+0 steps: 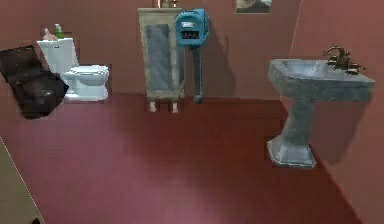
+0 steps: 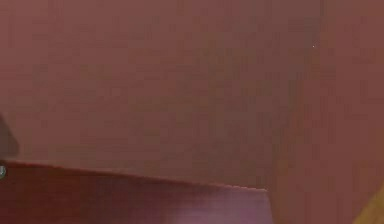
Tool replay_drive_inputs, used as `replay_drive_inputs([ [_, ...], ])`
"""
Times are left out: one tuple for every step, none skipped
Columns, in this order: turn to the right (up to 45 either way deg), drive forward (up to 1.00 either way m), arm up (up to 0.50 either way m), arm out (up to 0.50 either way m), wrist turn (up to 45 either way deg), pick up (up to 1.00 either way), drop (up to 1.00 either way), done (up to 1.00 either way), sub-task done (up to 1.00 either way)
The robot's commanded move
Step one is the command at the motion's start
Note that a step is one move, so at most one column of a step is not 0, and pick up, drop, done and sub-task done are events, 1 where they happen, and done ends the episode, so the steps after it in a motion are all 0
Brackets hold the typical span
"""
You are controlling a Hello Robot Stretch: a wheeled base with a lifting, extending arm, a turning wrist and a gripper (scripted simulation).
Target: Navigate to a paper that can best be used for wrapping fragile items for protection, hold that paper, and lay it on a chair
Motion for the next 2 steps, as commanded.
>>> replay_drive_inputs([
  [0.0,0.90,0.00,0.00,0.0,0.00,0.00,0.00,0.00],
  [-45.0,0.00,0.00,0.00,0.0,0.00,0.00,0.00,0.00],
])
